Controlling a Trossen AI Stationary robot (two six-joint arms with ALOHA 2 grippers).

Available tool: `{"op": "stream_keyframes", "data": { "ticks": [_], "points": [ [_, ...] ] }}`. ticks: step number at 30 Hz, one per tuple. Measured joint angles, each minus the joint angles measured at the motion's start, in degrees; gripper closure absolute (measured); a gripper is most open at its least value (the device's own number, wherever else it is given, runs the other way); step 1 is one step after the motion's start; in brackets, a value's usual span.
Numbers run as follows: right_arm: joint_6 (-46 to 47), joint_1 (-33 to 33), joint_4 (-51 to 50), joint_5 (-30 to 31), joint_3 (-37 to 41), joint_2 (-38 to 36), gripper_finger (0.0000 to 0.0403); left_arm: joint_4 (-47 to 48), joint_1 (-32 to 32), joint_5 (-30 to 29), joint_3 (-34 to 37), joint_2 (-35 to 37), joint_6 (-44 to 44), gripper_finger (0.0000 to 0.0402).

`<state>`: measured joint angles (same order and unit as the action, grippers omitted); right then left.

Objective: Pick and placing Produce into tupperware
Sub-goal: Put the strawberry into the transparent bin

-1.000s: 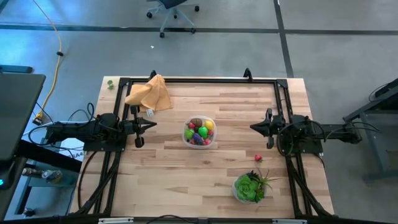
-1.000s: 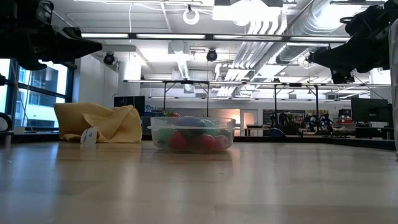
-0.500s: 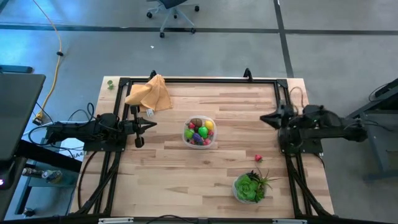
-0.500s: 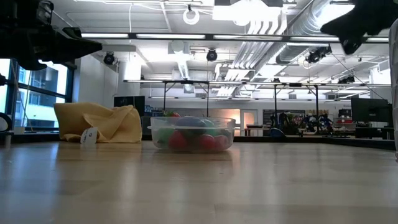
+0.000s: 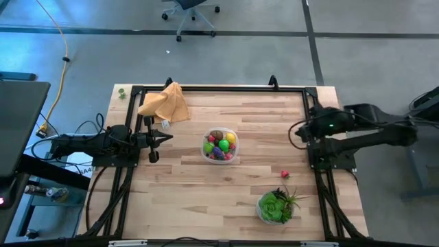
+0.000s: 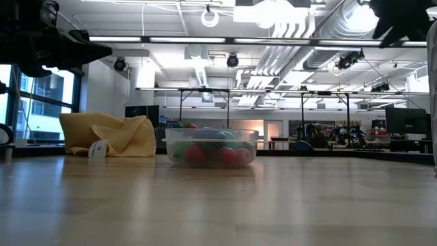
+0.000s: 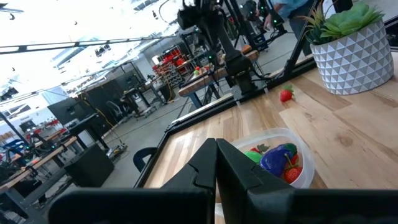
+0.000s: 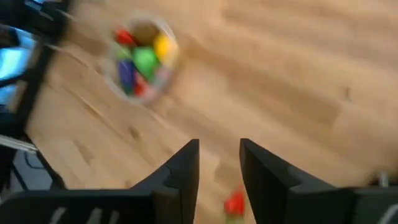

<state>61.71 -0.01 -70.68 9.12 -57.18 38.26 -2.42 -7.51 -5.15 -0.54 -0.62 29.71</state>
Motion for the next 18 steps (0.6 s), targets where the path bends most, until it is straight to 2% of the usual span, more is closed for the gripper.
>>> {"op": "stream_keyframes", "data": {
  "ticks": [3,7,18],
  "points": [
    [6.4,0.0,-5.0,-5.7,-2.4,4.8,0.0295,0.0,0.0,0.0,0.0,0.0,0.0,0.0401],
    [9.1,0.0,-6.8,-13.8,-2.9,9.8,0.0295,0.0,0.0,0.0,0.0,0.0,0.0,0.0401],
    [2.9,0.0,-5.6,-16.5,-1.9,21.1,0.0295,0.0,0.0,0.0,0.0,0.0,0.0,0.0401]
  ]
}}
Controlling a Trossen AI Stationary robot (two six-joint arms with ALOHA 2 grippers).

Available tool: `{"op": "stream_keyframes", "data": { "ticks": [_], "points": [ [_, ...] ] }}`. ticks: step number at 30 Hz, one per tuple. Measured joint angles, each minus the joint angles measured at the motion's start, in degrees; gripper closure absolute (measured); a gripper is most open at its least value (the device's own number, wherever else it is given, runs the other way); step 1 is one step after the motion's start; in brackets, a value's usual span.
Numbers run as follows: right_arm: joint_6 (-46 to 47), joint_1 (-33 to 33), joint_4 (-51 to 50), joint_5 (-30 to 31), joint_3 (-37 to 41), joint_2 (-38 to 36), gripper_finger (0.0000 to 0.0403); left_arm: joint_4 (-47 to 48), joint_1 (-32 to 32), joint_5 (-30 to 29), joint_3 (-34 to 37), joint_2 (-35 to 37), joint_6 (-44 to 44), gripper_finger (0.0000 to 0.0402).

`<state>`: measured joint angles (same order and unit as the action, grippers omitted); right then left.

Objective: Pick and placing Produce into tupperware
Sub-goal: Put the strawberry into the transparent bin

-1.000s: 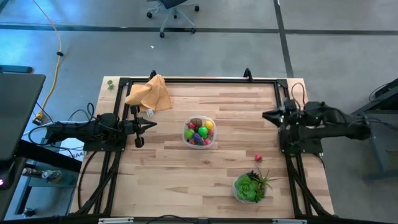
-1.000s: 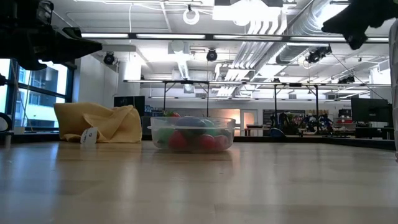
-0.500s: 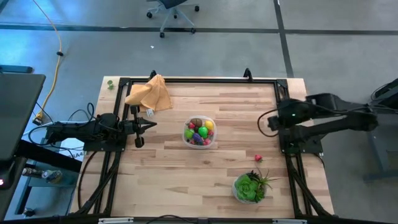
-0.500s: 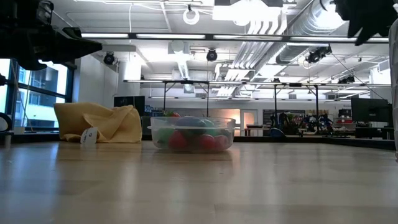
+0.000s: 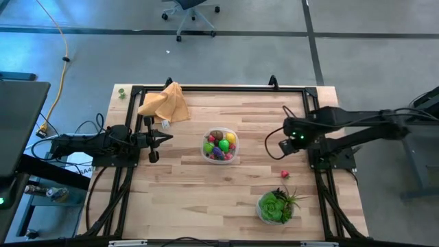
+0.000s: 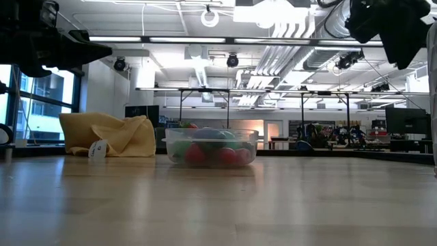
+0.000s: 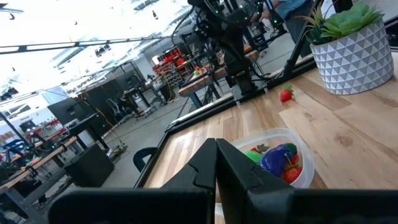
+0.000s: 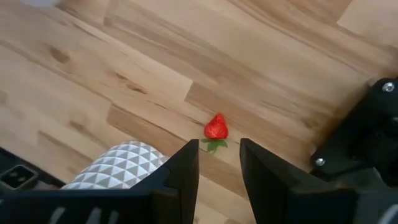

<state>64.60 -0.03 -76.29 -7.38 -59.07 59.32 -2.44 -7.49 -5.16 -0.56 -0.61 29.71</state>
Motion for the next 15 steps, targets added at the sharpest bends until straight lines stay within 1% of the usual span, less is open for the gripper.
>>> {"op": "stream_keyframes", "data": {
  "ticks": [3,6,10,15],
  "points": [
    [-0.7,-0.2,0.4,0.0,0.0,2.3,0.0294,0.0,0.0,0.0,0.0,0.0,0.0,0.0401],
    [-1.6,-1.6,0.9,0.8,0.0,4.6,0.0281,0.0,0.0,0.0,0.0,0.0,0.0,0.0401],
    [-1.6,-4.3,1.3,2.7,0.0,8.2,0.0244,0.0,0.0,0.0,0.0,0.0,0.0,0.0401],
    [1.3,-7.5,0.9,3.3,0.1,12.2,0.0204,0.0,0.0,0.0,0.0,0.0,0.0,0.0401]
  ]
}}
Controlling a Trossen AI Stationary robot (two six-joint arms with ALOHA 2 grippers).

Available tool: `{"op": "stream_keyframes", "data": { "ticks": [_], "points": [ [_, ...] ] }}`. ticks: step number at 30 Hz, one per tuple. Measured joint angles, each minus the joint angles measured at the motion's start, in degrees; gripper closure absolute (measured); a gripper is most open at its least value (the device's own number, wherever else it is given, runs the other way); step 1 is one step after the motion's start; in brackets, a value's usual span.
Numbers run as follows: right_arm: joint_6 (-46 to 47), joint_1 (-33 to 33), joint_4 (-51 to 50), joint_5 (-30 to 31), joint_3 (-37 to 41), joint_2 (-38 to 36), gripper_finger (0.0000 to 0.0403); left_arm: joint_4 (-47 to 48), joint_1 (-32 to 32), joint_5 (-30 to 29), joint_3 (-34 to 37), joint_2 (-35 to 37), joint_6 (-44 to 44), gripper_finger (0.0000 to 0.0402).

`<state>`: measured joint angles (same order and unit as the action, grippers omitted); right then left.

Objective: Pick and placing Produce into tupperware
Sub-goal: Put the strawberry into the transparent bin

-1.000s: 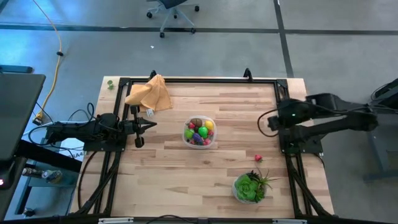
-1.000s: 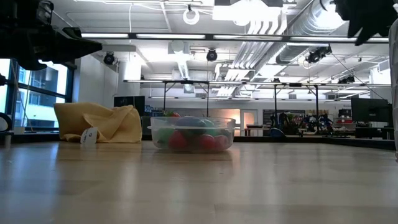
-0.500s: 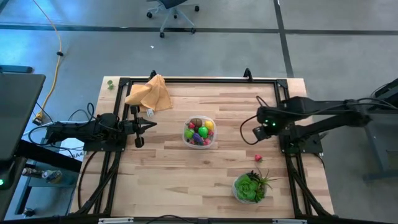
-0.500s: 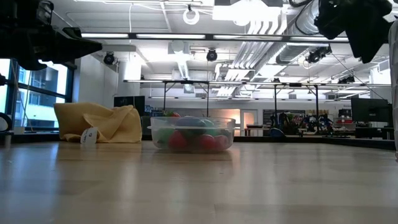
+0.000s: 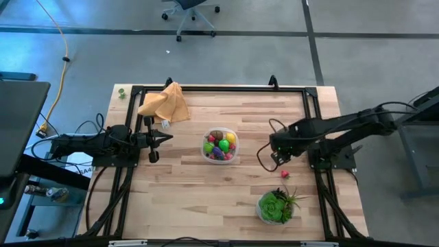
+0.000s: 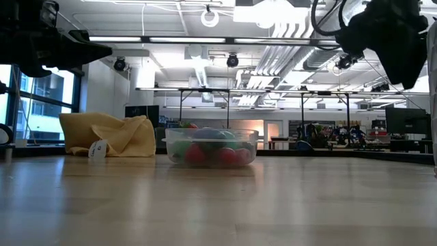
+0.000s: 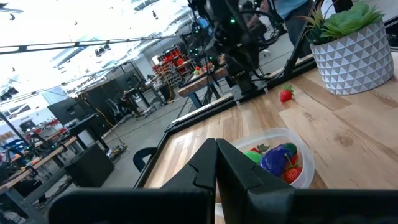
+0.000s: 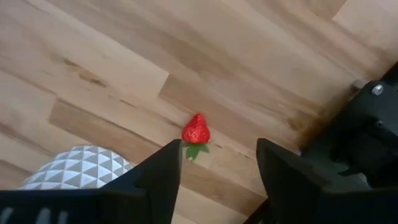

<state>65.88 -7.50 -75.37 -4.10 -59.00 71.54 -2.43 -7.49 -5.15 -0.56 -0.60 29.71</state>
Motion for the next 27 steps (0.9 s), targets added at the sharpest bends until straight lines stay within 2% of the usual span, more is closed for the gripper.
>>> {"op": "stream_keyframes", "data": {
  "ticks": [4,8,14,19,27],
  "points": [
    [2.9,-3.0,3.1,-2.0,2.0,1.5,0.0193,0.0,0.0,0.0,0.0,0.0,0.0,0.0401],
    [6.8,-5.1,13.6,-6.8,9.2,1.1,0.0192,0.0,0.0,0.0,0.0,0.0,0.0,0.0401],
    [10.3,-5.8,21.8,-11.0,18.5,1.1,0.0192,0.0,0.0,0.0,0.0,0.0,0.0,0.0401],
    [10.7,-5.7,28.6,-11.4,22.4,1.1,0.0192,0.0,0.0,0.0,0.0,0.0,0.0,0.0401],
    [12.3,-5.6,33.9,-11.6,25.7,1.1,0.0192,0.0,0.0,0.0,0.0,0.0,0.0,0.0401]
  ]
}}
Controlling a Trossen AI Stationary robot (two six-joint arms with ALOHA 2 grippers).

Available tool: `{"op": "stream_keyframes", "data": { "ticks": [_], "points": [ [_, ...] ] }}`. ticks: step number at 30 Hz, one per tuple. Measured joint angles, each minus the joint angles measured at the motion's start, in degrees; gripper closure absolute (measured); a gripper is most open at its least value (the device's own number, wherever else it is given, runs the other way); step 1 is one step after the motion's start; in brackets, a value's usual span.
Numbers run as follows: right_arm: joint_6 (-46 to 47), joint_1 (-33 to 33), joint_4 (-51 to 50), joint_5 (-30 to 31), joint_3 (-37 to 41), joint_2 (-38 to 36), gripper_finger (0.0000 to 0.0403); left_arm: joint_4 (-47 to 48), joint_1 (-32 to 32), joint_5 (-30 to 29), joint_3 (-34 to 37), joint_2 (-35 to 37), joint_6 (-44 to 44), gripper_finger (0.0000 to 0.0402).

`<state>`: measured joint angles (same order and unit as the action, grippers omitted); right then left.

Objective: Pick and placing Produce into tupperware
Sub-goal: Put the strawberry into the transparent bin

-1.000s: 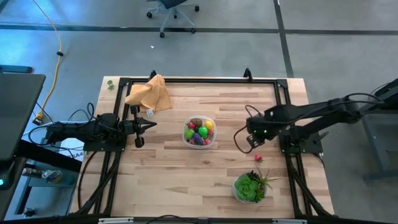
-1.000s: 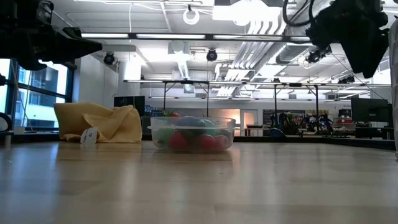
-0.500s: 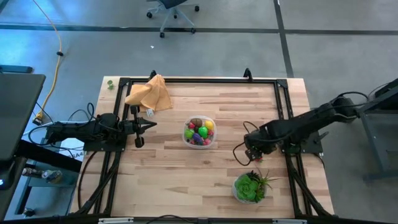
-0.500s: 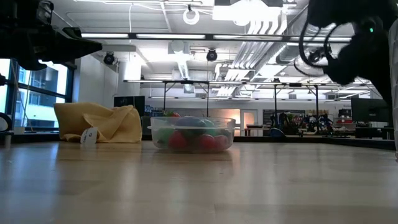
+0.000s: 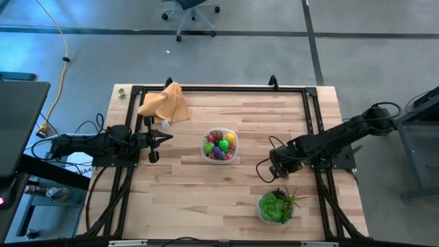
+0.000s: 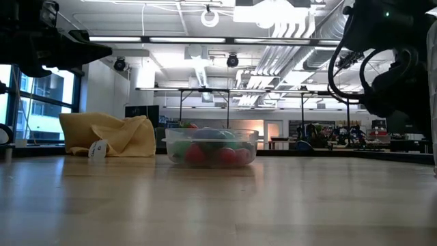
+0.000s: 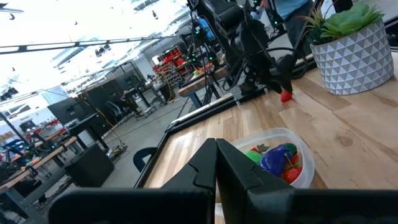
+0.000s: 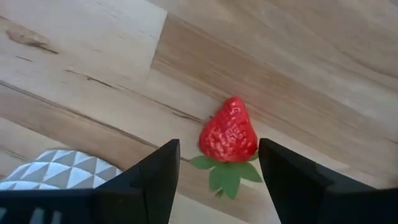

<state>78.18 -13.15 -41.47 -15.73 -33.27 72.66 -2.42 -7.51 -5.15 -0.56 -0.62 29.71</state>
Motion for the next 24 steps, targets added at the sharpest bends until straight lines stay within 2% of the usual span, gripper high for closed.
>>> {"op": "stream_keyframes", "data": {
  "ticks": [9,24],
  "points": [
    [2.9,0.0,3.4,0.6,3.4,0.0,0.0192,0.0,0.0,0.0,0.0,0.0,0.0,0.0401],
    [2.6,0.0,4.9,1.9,3.4,0.0,0.0192,0.0,0.0,0.0,0.0,0.0,0.0,0.0401]
  ]
}}
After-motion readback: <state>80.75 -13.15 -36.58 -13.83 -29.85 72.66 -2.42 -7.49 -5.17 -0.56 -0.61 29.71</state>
